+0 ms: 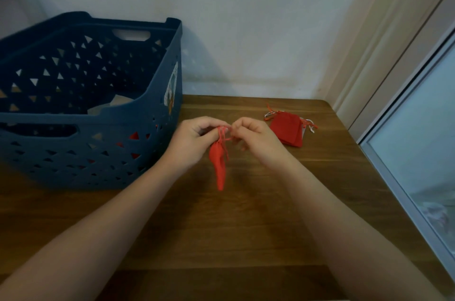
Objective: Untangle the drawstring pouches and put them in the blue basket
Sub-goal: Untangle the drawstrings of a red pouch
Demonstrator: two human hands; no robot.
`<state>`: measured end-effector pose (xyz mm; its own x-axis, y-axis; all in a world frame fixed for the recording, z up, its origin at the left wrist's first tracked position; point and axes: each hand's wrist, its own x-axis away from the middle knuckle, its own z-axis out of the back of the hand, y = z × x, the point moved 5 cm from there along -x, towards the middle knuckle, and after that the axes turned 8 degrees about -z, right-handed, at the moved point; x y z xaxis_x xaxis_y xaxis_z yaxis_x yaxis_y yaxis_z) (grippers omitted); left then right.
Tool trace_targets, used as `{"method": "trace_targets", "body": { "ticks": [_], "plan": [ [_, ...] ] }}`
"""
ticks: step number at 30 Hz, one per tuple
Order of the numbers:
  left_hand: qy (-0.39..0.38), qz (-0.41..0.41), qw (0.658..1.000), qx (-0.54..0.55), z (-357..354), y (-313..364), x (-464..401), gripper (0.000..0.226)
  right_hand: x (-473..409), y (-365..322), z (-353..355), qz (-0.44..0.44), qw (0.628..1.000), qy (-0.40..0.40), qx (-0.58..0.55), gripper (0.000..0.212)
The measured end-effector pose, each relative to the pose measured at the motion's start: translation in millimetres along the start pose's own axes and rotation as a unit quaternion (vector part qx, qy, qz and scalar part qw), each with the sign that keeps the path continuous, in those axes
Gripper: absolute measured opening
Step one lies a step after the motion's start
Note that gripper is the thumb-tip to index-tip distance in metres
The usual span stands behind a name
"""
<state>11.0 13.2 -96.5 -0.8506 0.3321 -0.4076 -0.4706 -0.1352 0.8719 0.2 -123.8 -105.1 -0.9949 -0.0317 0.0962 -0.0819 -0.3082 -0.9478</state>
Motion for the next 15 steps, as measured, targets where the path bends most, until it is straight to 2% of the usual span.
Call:
{"method": "trace_targets", "body": {
  "ticks": [2, 3, 5, 7, 9, 12, 15],
  "plan": [
    [-0.022, -0.006, 1.000, -0.013, -2, -2, 2, 0.020, -2, -3, 5, -0.005, 0.997, 0.008, 0.081, 0.027],
    [-0.032, -0.009, 0.999, -0.016, -3, -2, 3, 0.021, -3, -1, 6, -0.035, 0.998, -0.014, 0.056, 0.027],
    [-0.037, -0.019, 0.999, -0.015, -5, 0, 3, 0.022, 3, 3, 1, -0.115, 0.985, -0.110, -0.073, 0.028],
    [-0.035, -0.026, 0.999, -0.015, -6, 1, 2, 0.021, 7, 5, -4, -0.135, 0.963, -0.166, -0.164, 0.028],
    [-0.033, -0.023, 0.999, -0.012, -9, 2, 3, 0.021, 9, 9, -4, -0.129, 0.958, -0.158, -0.201, 0.028],
    [-0.019, -0.002, 1.000, 0.001, -10, -1, 5, 0.018, 6, 17, 1, -0.101, 0.969, -0.090, -0.208, 0.027],
    [-0.031, 0.044, 0.998, 0.031, -14, -4, 7, 0.017, 5, 19, -2, -0.108, 0.952, -0.070, -0.279, 0.028]
  ]
}}
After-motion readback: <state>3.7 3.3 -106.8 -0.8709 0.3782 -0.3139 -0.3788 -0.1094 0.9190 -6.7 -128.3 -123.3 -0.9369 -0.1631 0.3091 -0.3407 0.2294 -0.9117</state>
